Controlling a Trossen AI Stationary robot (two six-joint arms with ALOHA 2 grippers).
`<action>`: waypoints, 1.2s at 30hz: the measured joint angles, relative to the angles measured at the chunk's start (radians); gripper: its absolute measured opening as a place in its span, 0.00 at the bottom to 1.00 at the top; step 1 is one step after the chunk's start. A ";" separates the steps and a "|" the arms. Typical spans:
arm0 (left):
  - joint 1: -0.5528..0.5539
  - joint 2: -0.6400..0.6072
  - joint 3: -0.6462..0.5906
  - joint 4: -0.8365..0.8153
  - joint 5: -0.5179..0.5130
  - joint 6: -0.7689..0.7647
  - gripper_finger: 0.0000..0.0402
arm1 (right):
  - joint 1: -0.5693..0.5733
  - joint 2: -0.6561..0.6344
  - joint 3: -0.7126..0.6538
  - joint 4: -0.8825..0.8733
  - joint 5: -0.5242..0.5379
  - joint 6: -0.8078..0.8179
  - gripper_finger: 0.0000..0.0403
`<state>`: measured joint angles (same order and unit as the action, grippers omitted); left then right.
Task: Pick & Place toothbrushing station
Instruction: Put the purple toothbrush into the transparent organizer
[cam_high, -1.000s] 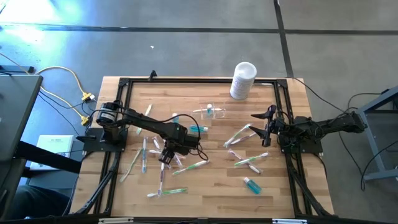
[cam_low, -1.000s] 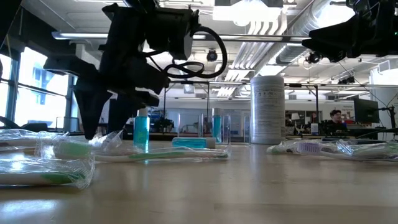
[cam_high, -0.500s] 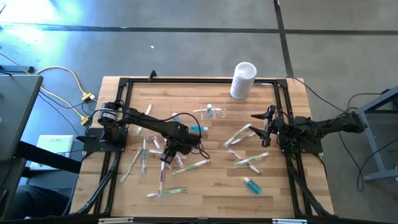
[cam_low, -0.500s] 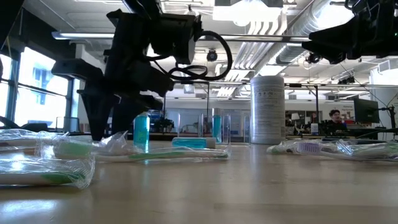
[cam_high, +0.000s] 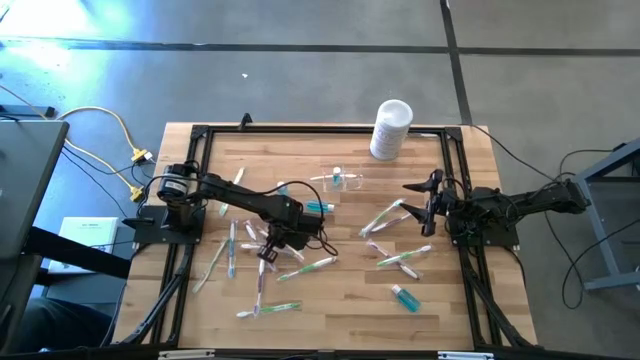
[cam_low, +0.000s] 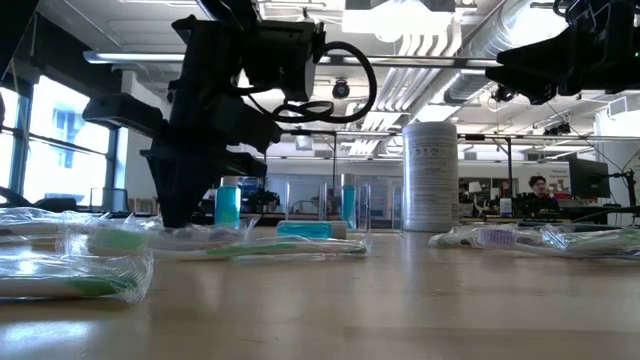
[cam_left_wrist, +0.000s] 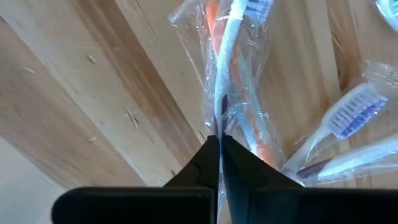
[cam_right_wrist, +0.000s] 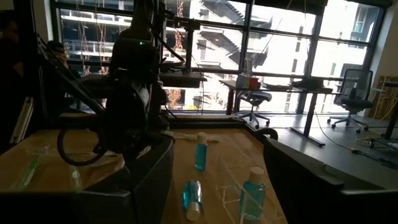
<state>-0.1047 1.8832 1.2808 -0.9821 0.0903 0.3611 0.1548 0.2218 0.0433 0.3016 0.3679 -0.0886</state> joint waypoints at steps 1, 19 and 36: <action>0.000 -0.005 0.000 -0.004 -0.008 0.000 0.01 | 0.000 0.000 0.000 0.000 0.000 0.022 0.60; -0.072 -0.116 0.432 -0.285 -0.149 0.039 0.00 | 0.000 0.017 -0.034 -0.013 -0.004 0.209 0.60; 0.347 -0.403 0.034 0.800 0.168 0.079 0.00 | 0.000 0.120 -0.036 0.010 -0.003 0.190 0.60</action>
<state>0.2425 1.4807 1.3144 -0.1819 0.2581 0.4403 0.1547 0.3414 0.0074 0.3111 0.3645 0.1013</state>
